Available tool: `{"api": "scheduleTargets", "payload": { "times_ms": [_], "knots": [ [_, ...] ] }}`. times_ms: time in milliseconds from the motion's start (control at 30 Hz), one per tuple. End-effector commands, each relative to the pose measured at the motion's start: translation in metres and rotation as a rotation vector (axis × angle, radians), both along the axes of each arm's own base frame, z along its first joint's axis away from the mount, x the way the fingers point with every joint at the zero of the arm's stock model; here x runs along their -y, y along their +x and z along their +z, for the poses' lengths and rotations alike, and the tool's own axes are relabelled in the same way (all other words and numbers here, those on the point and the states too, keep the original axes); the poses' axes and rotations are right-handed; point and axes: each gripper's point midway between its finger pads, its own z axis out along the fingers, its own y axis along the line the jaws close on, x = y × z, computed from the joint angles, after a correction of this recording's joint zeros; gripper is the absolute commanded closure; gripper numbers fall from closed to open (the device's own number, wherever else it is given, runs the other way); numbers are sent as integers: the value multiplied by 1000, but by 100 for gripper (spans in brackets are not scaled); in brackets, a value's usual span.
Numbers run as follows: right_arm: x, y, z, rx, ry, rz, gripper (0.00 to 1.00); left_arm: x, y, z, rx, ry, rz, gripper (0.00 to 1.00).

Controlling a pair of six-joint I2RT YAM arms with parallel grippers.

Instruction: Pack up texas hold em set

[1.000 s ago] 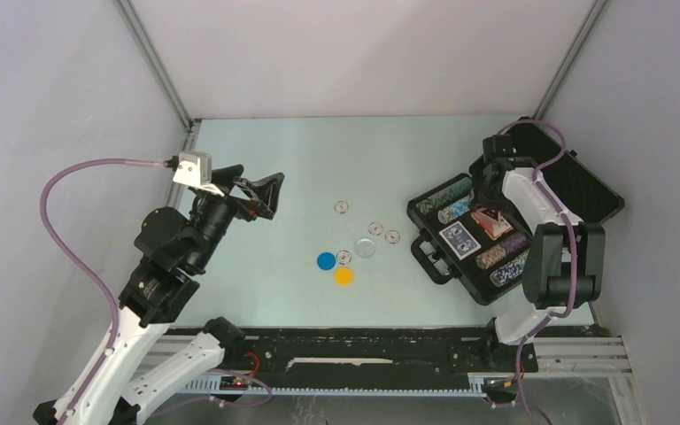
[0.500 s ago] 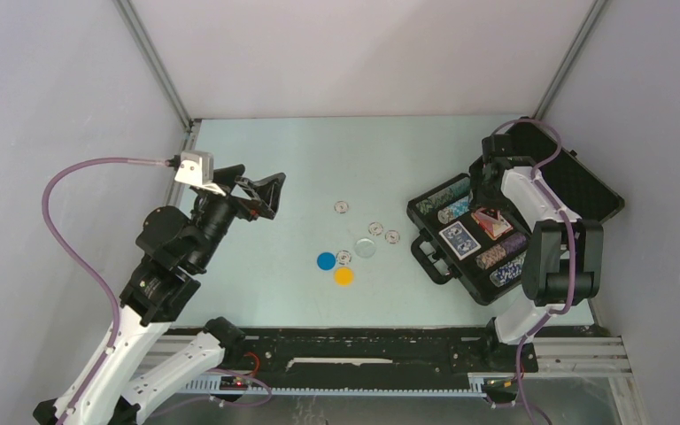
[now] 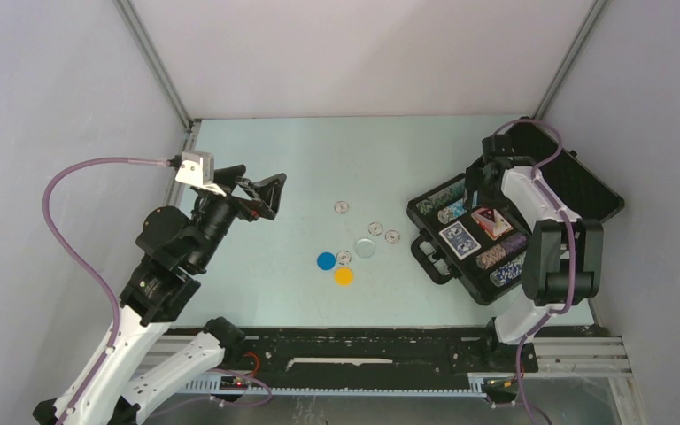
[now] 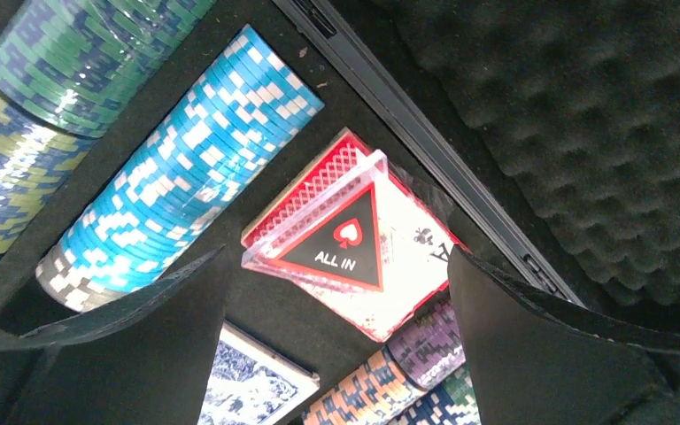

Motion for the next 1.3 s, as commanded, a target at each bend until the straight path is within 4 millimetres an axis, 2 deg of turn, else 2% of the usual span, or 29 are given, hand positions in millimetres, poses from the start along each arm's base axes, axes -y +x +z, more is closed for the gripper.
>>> {"api": "scheduleTargets", "payload": {
  "times_ms": [0,100,233,400,567,900,1267],
  "knots": [
    [-11,-2,40,135,41,-47,1,4,1,-5,5,-6,-11,0],
    [-21,-17,45,183,54,-14,5,4,-1,-3,10,-11,-17,0],
    [-38,-22,50,231,139,20,12,3,-4,1,18,-21,-23,0],
    [-45,-26,32,183,177,30,12,3,-3,-1,17,-21,-21,0],
    [-43,-26,14,138,166,22,11,4,-3,-1,16,-22,-26,0],
    [-31,-19,-5,105,114,-10,10,7,-1,-4,7,-13,-28,0],
    [-19,-12,-5,129,80,-33,4,9,2,-7,-3,-4,-30,0]
  ]
}}
